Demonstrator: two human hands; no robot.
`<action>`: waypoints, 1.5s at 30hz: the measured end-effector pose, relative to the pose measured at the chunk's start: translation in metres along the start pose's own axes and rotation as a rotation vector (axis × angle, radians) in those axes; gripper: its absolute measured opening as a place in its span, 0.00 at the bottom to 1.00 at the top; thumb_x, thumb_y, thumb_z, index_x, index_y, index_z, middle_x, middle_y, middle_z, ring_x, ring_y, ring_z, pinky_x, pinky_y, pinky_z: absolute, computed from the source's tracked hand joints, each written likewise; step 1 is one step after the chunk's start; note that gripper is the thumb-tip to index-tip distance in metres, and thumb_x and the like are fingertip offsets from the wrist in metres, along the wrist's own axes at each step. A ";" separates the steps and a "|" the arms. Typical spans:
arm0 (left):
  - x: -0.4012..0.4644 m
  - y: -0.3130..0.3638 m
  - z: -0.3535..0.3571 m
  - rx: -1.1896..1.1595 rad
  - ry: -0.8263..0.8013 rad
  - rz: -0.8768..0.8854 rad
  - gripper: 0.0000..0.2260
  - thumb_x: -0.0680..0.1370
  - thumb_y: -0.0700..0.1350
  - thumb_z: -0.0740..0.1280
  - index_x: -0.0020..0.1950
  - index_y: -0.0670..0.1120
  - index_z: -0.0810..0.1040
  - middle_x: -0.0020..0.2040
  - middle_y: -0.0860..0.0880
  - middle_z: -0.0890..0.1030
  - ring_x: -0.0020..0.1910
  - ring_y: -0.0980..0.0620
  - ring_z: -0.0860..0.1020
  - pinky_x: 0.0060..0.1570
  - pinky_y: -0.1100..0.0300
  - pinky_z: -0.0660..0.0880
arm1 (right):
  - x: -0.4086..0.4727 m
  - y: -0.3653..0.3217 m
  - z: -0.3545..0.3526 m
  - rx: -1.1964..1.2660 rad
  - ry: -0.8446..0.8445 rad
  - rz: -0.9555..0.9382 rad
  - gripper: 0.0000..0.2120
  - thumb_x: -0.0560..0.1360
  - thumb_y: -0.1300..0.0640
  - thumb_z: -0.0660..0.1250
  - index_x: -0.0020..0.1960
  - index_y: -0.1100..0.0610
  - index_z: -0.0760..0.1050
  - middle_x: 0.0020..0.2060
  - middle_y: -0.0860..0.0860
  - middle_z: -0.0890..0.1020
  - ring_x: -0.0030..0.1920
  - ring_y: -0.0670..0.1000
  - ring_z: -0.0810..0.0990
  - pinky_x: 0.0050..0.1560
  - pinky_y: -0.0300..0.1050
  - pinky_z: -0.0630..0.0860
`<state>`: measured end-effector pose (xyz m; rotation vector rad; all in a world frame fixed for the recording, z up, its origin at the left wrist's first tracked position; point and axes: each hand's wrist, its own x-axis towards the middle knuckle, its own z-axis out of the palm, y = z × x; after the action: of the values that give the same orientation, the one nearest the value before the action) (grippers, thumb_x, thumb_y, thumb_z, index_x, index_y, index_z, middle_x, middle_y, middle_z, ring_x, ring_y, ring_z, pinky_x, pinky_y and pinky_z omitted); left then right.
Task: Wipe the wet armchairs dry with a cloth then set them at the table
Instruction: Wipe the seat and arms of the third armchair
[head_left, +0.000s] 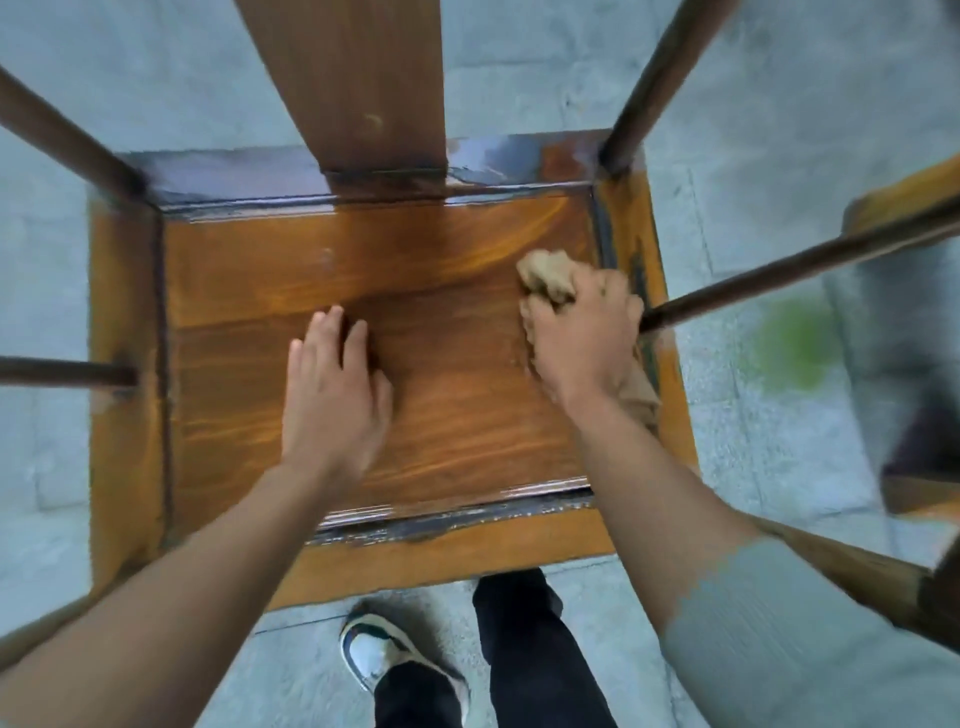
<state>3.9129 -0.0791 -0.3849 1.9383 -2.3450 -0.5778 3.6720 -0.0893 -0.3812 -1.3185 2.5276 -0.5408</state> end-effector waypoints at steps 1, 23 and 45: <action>0.011 -0.003 0.001 0.013 0.018 0.008 0.24 0.81 0.46 0.61 0.75 0.37 0.65 0.77 0.36 0.60 0.77 0.37 0.56 0.76 0.41 0.54 | 0.008 -0.004 0.006 -0.019 0.010 -0.076 0.19 0.72 0.43 0.69 0.62 0.46 0.79 0.57 0.52 0.77 0.55 0.60 0.73 0.58 0.54 0.73; -0.148 -0.055 0.002 -0.038 -0.140 0.069 0.23 0.79 0.40 0.62 0.73 0.35 0.68 0.76 0.36 0.63 0.77 0.37 0.59 0.75 0.41 0.59 | -0.127 0.075 -0.044 -0.028 -0.567 -0.490 0.22 0.67 0.54 0.80 0.61 0.49 0.82 0.54 0.51 0.77 0.54 0.59 0.70 0.55 0.62 0.72; -0.209 -0.106 -0.011 -0.334 0.061 -0.355 0.27 0.74 0.29 0.60 0.73 0.38 0.66 0.76 0.40 0.62 0.74 0.41 0.63 0.72 0.43 0.65 | -0.247 -0.121 0.059 -0.245 -0.585 -0.843 0.19 0.71 0.43 0.71 0.62 0.38 0.79 0.55 0.49 0.73 0.56 0.55 0.71 0.53 0.51 0.69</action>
<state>4.0610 0.1021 -0.3657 2.1735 -1.7372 -0.8529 3.9227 0.0381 -0.3727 -2.2250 1.5344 0.0530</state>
